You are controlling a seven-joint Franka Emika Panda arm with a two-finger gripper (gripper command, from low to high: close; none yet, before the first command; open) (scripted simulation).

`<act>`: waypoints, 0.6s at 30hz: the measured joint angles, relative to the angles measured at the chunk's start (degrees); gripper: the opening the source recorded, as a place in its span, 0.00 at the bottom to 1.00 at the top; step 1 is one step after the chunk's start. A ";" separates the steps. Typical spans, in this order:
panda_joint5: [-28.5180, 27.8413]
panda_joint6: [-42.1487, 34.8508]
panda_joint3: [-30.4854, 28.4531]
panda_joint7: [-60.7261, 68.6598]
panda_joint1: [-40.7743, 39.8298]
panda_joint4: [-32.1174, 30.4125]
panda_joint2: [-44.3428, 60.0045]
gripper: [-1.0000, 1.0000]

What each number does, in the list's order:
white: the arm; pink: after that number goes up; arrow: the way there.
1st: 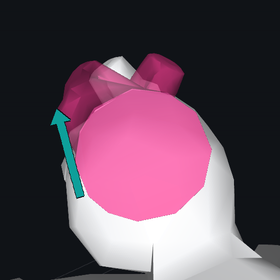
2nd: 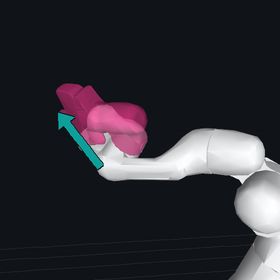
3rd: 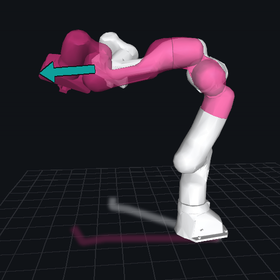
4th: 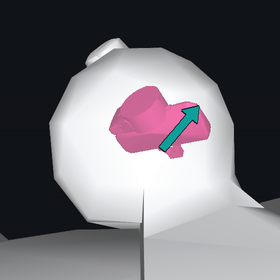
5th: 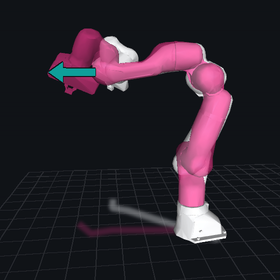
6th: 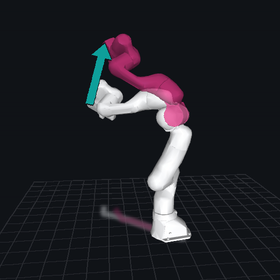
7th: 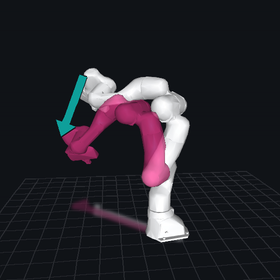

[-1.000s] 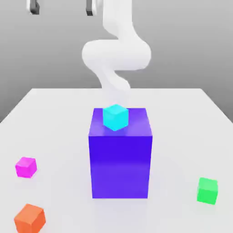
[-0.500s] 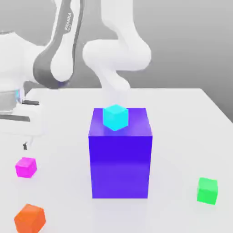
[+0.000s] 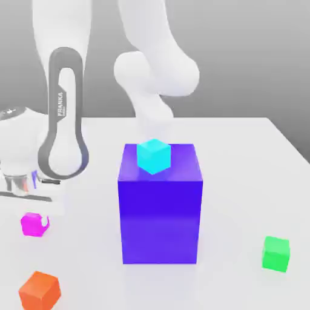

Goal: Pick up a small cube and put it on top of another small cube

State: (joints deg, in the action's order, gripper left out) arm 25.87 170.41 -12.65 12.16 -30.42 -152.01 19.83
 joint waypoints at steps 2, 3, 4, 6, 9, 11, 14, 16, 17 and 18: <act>-3.72 -2.22 -3.69 -2.85 2.88 -0.86 -3.07 0.00; -6.26 -3.56 -5.73 -4.78 4.36 -1.39 -4.99 0.00; -9.09 -4.95 -7.56 -6.91 5.55 -1.95 -7.05 0.00; -14.64 -7.76 -10.32 -11.24 7.10 -2.95 -11.12 0.00; -17.86 -9.53 -9.96 -17.90 10.70 -0.83 -12.37 0.00; -19.21 -10.66 -7.27 -22.64 14.88 0.46 -12.75 0.00; -20.99 -12.30 -2.20 -29.65 21.12 1.98 -13.21 0.00; -21.99 -13.25 0.71 -33.86 25.34 2.77 -13.52 0.00; -22.48 -13.71 2.16 -35.91 27.42 3.14 -13.69 0.00; -22.96 -14.16 3.57 -37.93 29.55 3.50 -13.85 0.00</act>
State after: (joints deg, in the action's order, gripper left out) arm 2.91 156.25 -9.08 -25.78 -0.87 -148.51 5.97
